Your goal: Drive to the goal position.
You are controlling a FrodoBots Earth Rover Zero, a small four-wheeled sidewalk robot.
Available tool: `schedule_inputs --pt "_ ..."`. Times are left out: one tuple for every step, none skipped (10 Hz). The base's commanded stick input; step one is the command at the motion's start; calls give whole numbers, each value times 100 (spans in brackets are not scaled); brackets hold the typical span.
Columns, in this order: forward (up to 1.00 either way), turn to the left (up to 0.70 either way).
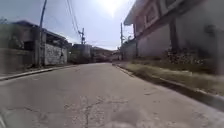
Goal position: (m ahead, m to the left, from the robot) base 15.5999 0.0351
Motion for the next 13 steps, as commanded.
schedule_inputs --pt "100 7" --pt "100 7" --pt "100 7" --pt "100 7" --pt "100 7" --pt "100 7" --pt "100 7" --pt "100 7" --pt "100 7" --pt "100 7" --pt "100 7" --pt "100 7" --pt "100 7"
